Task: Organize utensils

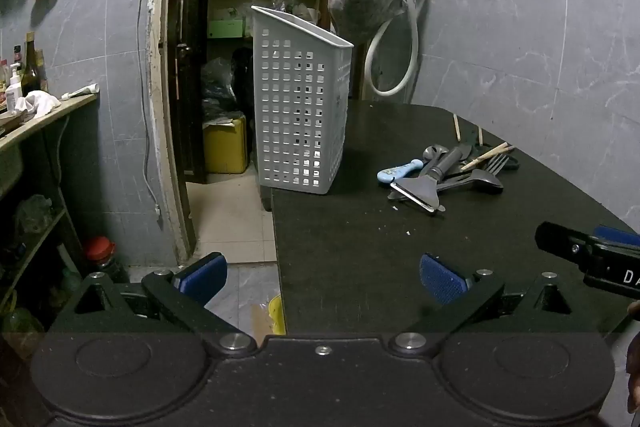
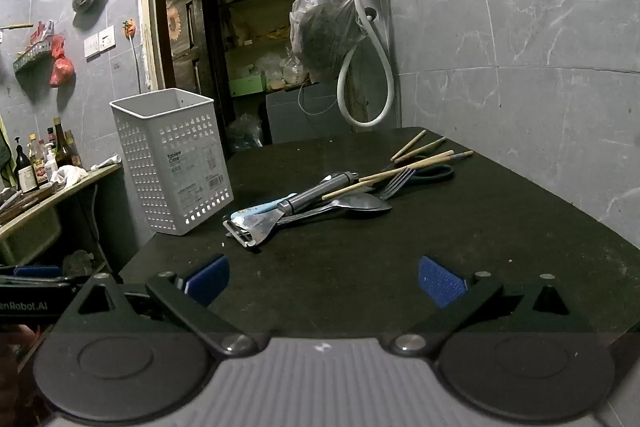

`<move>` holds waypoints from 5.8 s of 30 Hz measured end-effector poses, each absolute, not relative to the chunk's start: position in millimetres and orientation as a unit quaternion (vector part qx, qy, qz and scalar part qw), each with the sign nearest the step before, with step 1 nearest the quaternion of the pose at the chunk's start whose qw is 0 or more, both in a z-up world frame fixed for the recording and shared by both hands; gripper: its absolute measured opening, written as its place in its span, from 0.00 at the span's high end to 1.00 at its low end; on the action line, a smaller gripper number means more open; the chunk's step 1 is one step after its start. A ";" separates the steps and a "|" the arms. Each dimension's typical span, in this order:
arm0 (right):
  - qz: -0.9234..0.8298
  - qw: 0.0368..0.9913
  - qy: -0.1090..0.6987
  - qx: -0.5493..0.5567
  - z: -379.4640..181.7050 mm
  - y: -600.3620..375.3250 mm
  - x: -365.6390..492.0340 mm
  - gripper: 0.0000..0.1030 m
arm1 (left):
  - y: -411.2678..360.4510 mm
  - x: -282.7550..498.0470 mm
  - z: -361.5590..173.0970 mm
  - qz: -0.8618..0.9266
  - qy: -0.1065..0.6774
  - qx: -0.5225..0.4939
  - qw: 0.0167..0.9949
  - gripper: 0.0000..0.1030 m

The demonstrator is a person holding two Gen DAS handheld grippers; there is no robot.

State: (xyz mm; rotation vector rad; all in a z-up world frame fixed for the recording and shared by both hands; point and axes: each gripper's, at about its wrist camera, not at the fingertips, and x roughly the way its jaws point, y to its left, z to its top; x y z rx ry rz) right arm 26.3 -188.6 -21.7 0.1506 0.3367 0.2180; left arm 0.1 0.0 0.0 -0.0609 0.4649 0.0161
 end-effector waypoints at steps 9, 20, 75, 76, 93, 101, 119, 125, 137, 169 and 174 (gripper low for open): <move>0.108 0.977 0.167 0.075 -21.6 -188.8 26.2 0.00 | -0.3 0.4 -0.1 0.009 0.234 -0.026 0.972 0.01; 0.109 0.977 0.169 0.075 -22.6 -188.1 26.8 0.00 | -0.3 0.4 -0.1 0.009 0.235 -0.025 0.972 0.01; 0.094 0.979 0.177 0.036 -23.3 -183.7 47.0 0.00 | 19.3 25.3 9.2 0.042 0.201 -0.004 0.979 0.01; 0.096 0.979 0.178 0.035 -22.7 -183.3 49.4 0.00 | 21.4 29.3 10.2 0.043 0.197 -0.002 0.979 0.01; 0.107 0.976 0.188 0.009 -7.8 -172.7 88.1 0.00 | 28.6 133.2 28.0 0.005 0.147 0.042 0.988 0.01; 0.134 0.970 0.204 0.021 8.7 -173.3 124.5 0.00 | 34.8 154.8 24.1 -0.007 0.146 0.014 0.989 0.01; 0.172 0.930 0.298 0.131 15.3 -180.8 248.2 0.22 | 37.3 157.6 24.2 -0.033 0.156 -0.009 0.987 0.26; 0.151 0.925 0.328 0.118 3.8 -173.3 264.0 0.41 | 32.4 149.3 25.2 -0.043 0.156 -0.001 0.987 0.26; 0.144 0.924 0.341 0.095 2.8 -165.1 264.3 0.57 | 24.7 129.9 27.8 -0.072 0.165 -0.005 0.984 0.26; 0.172 0.922 0.348 -0.010 6.7 -139.6 245.7 0.81 | 12.2 82.1 29.7 -0.082 0.176 -0.015 0.981 0.26; 0.175 0.930 0.323 0.029 16.0 -159.2 226.1 0.81 | 12.8 79.0 28.9 -0.083 0.174 -0.017 0.981 0.26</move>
